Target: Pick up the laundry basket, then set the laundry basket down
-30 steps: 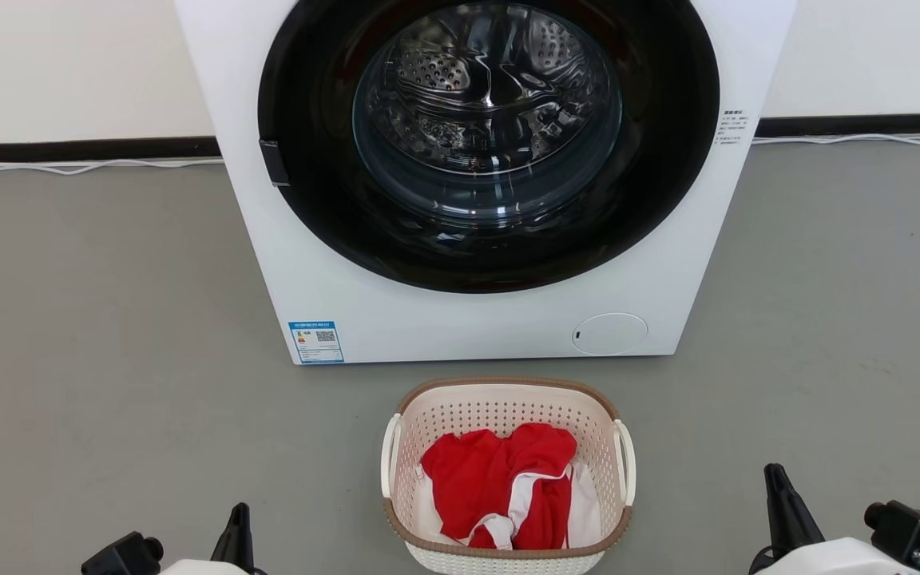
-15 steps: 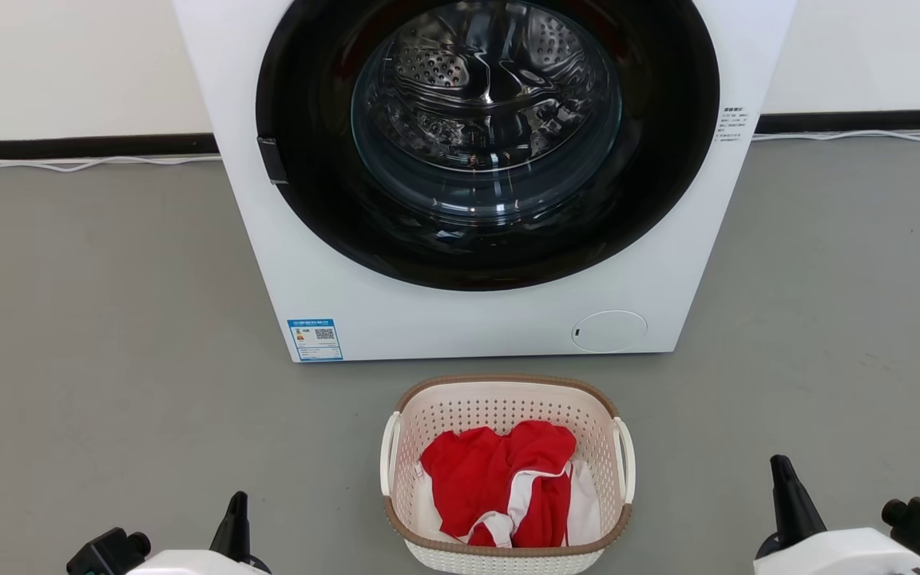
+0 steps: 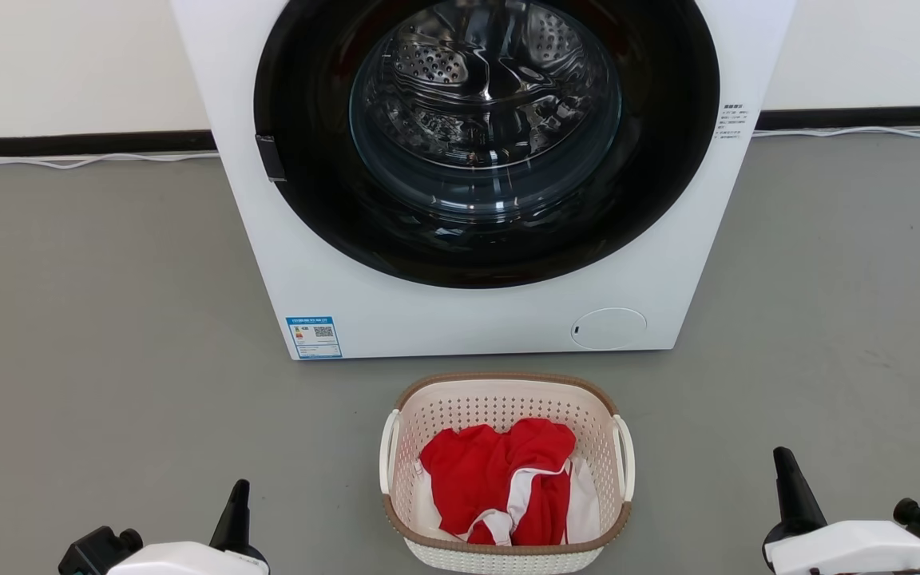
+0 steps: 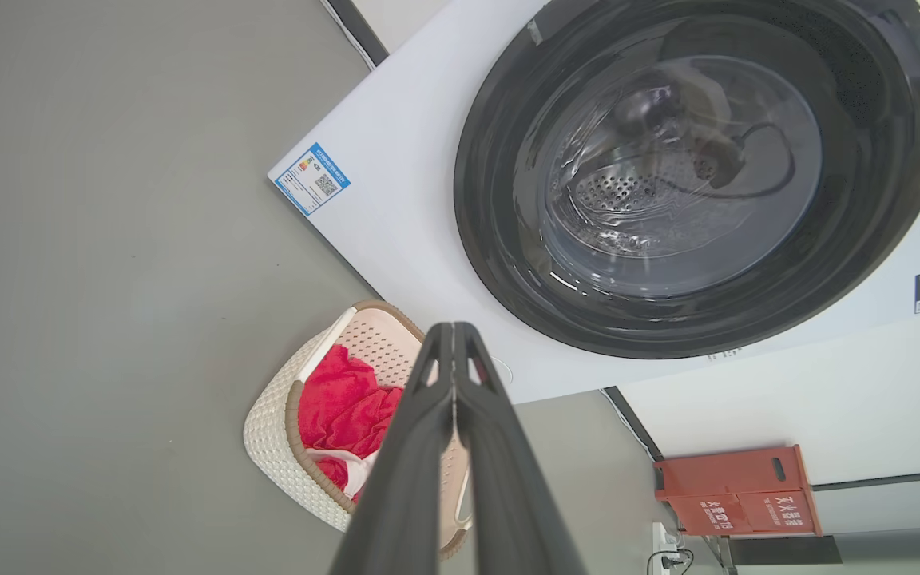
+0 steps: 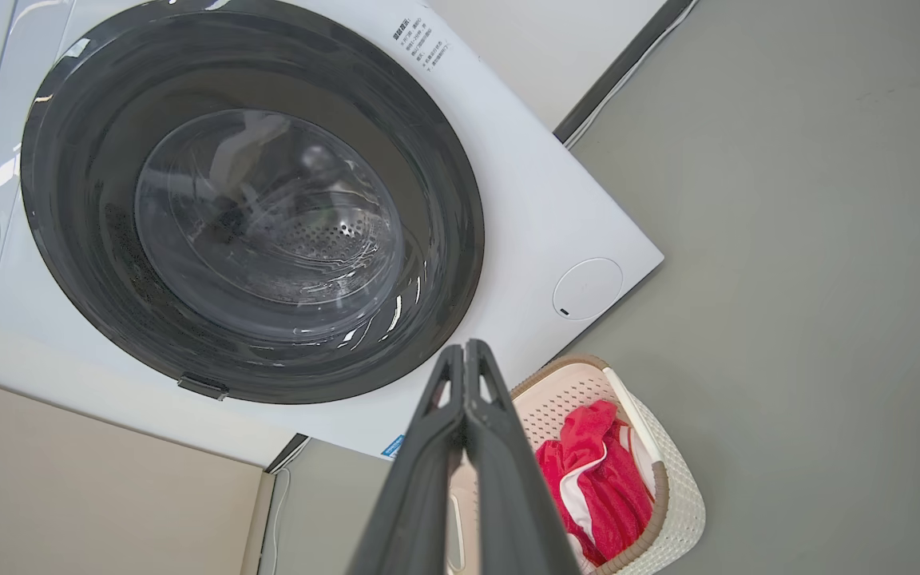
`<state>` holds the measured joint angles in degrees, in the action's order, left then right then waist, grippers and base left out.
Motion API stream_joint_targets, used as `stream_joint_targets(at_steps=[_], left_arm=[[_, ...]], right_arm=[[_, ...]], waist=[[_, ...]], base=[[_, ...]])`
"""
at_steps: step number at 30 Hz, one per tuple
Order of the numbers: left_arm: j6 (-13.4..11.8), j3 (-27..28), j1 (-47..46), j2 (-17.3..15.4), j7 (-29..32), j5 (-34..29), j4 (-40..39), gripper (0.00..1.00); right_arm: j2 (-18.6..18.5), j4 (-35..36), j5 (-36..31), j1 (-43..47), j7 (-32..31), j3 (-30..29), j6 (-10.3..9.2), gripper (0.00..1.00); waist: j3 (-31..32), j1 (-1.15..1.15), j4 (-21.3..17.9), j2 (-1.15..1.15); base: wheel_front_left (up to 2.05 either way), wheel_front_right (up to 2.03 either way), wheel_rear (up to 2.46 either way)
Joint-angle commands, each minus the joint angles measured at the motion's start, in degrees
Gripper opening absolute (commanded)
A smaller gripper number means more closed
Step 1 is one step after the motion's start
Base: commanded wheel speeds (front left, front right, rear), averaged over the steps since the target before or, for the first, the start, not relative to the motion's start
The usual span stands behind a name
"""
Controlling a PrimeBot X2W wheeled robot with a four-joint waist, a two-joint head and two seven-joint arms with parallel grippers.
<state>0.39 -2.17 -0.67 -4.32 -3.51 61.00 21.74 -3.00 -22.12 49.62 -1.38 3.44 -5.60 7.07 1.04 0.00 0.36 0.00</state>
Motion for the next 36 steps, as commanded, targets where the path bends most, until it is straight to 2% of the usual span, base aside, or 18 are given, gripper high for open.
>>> stream_joint_targets(at_steps=[1,36], left_arm=[[0.6,1.4,-3.3,-0.4,0.3,1.3,-1.9,0.00],[4.6,5.8,-4.7,0.7,6.2,19.4,-5.4,0.00]], right_arm=[[-0.4,2.1,1.7,-2.8,-0.5,0.4,0.23,0.00],[-0.1,5.7,26.5,-4.0,-6.2,-0.4,0.34,0.00]], waist=[[0.0,0.00,0.0,0.00],[-0.7,0.00,-0.2,0.00]], base=[[0.00,0.00,0.00],[0.00,0.00,0.00]])
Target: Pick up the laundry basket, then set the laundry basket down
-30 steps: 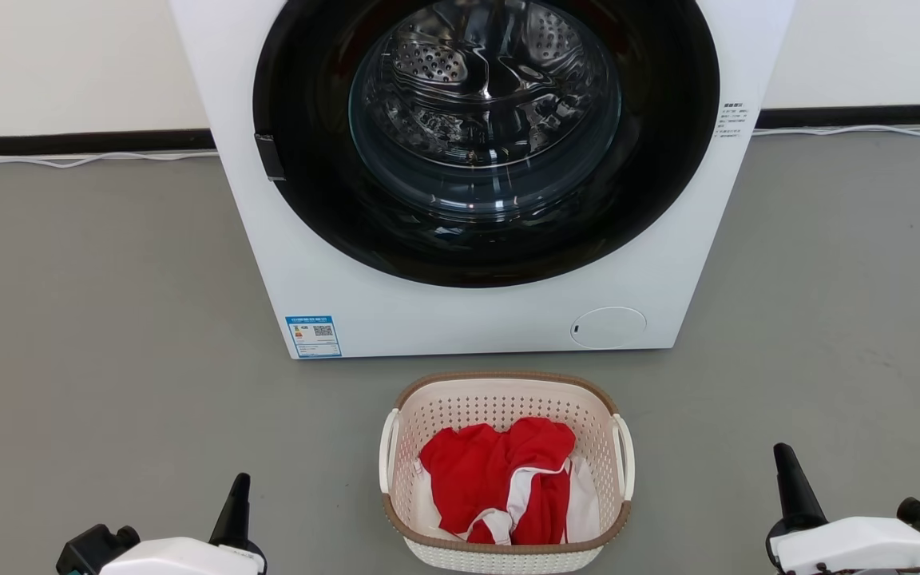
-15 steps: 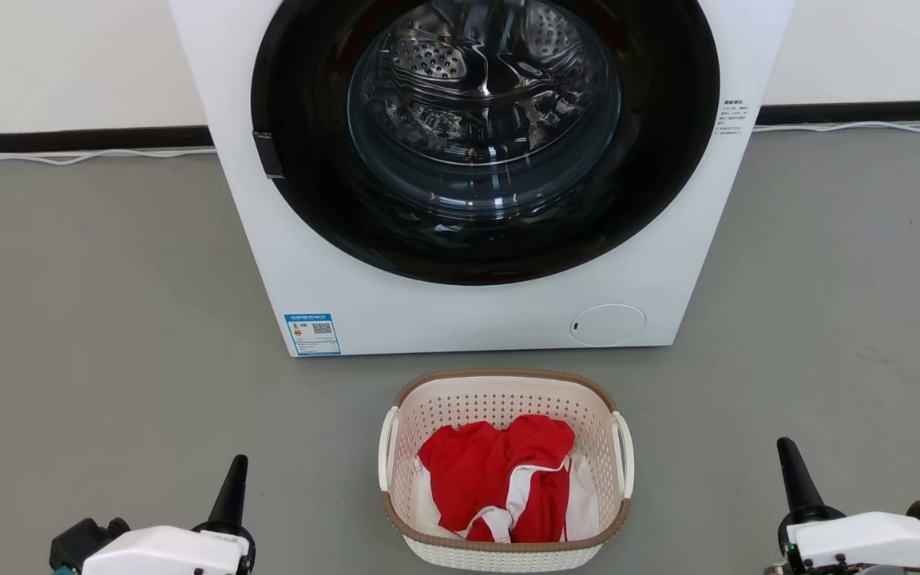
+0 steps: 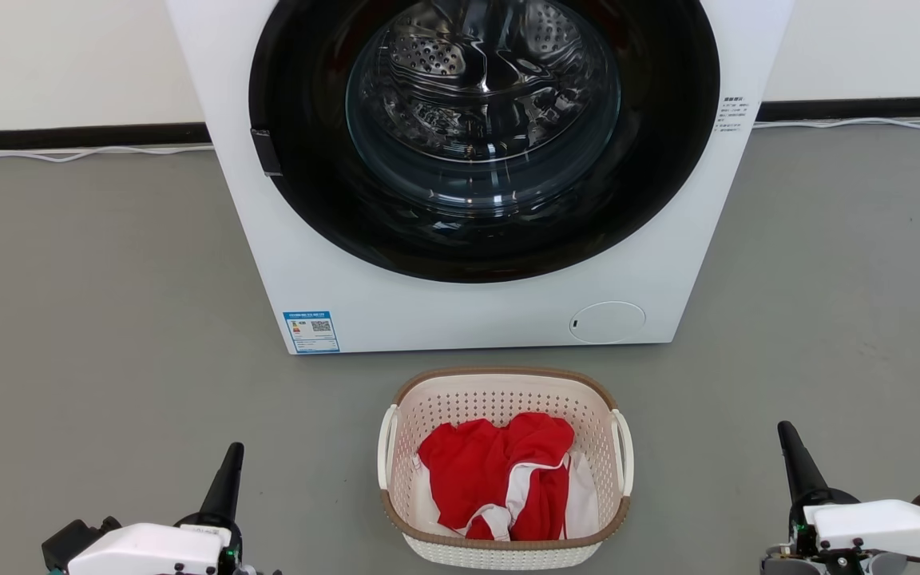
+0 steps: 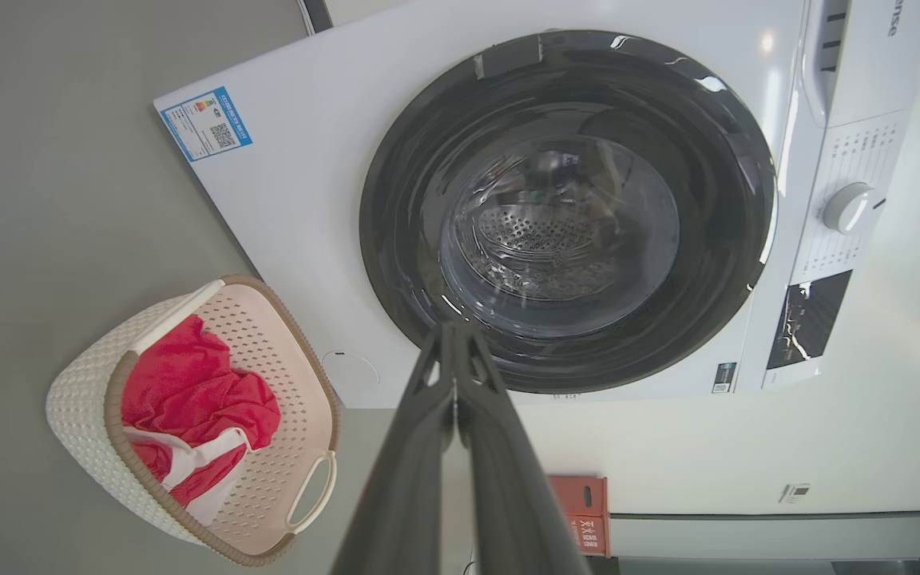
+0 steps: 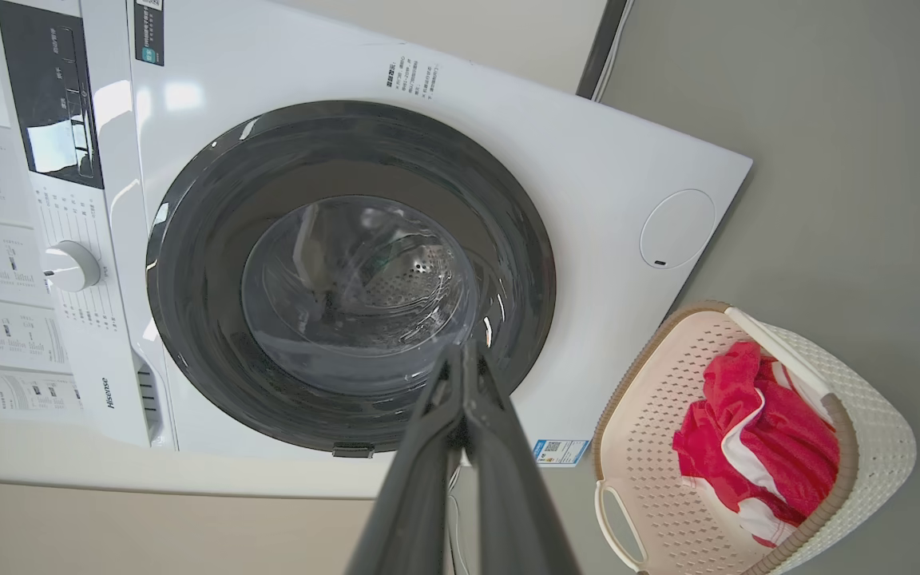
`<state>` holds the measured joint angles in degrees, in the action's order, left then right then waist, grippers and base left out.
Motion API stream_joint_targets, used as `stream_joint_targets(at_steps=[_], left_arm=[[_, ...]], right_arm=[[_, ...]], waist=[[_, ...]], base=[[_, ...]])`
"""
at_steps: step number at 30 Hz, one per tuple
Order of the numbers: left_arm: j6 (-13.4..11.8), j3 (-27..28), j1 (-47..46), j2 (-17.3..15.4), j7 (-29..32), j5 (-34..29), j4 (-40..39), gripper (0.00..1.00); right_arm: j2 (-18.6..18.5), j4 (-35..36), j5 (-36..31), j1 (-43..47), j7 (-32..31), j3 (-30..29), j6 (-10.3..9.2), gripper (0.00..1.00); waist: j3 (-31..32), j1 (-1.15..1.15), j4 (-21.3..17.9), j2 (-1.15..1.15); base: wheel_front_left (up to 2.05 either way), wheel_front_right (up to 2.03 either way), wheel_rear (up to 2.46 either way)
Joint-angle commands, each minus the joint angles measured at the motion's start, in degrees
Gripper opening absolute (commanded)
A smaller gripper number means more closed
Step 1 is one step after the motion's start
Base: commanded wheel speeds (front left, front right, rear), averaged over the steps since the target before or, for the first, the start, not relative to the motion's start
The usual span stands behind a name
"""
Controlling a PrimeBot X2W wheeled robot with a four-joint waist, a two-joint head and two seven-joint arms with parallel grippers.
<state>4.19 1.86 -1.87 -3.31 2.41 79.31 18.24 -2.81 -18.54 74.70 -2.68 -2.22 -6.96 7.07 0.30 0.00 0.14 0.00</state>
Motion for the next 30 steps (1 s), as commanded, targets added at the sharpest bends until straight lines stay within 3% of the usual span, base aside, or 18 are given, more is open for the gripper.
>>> stream_joint_targets(at_steps=[1,23,30], left_arm=[[0.9,1.9,-3.5,-0.3,0.5,1.6,-2.0,0.00],[3.2,4.6,-4.3,0.4,4.0,12.5,-4.1,0.00],[3.3,4.7,-4.3,0.4,4.1,12.8,-4.2,0.00]], right_arm=[[-0.3,2.3,2.1,-2.8,-0.7,0.9,0.35,0.00],[-0.1,4.4,17.0,-3.5,-4.2,0.4,0.42,0.00],[-0.1,4.5,17.5,-3.5,-4.3,0.4,0.42,0.00]], waist=[[0.0,0.00,0.0,0.00],[-0.5,0.00,-0.1,0.00],[-0.5,0.00,-0.1,0.00]], base=[[0.00,0.00,0.00],[0.00,0.00,0.00],[0.00,0.00,0.00]])
